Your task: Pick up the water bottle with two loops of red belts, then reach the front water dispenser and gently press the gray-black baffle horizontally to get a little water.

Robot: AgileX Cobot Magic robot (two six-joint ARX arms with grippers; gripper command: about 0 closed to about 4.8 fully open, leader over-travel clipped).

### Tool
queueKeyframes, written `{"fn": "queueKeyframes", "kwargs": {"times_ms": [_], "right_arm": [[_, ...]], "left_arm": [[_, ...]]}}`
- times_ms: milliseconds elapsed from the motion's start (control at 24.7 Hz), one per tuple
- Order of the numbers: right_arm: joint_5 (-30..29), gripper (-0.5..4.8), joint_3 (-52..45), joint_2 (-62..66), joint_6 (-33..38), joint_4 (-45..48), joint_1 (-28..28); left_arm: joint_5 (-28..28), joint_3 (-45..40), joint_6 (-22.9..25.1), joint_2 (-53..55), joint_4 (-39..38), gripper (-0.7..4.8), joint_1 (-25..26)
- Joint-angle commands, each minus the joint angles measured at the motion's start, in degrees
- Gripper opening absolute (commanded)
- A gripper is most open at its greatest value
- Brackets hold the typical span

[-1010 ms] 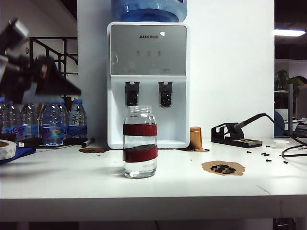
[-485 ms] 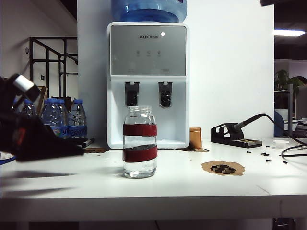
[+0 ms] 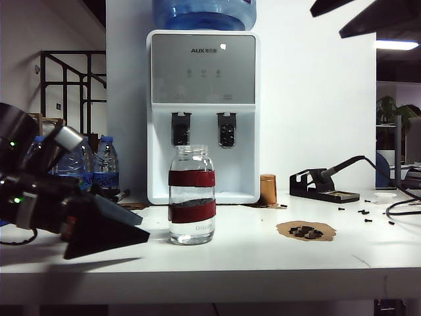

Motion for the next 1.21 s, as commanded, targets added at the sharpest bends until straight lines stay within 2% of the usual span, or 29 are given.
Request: {"fn": "queueKeyframes", "kwargs": {"times_ms": [40,81,162,242,323,404,566,1010,1212], "right_arm": [[-1.3,4.79,-1.4,0.7,0.2,5.9,0.0],[-1.3,4.79,-2.2,0.7,0.4,7.6,0.0],[-1.2,4.79,-5.0,0.7,3.0,12.8,0.0],[-1.3,4.79,-7.0,0.7,3.5,16.1,0.0],[-1.3,4.79,-7.6,0.7,3.6,16.5,0.7],[-1.4,4.79,-7.6,0.7,3.6,17.7,0.8],[-4.5,4.79,-7.6,1.0,3.7,20.1,1.0],[-4.7,4.79,-7.6,1.1,4.8,20.3,1.0],[-4.7,4.79,-7.6,1.2,4.9,19.4,1.0]], "left_arm": [[-5.4,0.2,-0.3,1.1,4.7,4.78,-1.9],[-7.1,0.2,-0.5,1.3,5.4,4.79,-2.4],[-5.4,0.9,-2.1,2.1,6.0,4.79,-3.1],[-8.0,1.9,-4.1,2.3,8.0,4.79,-4.1],[-10.2,4.8,-10.0,2.8,8.0,4.79,-5.3],[-10.3,6.2,-12.3,3.1,8.0,4.79,-5.9],[-10.6,7.3,-12.5,3.3,8.3,4.79,-7.2],[-10.6,7.3,-12.6,3.3,8.6,4.79,-10.6],[-16.1,7.4,-12.5,3.8,10.6,4.79,-13.2]]}}
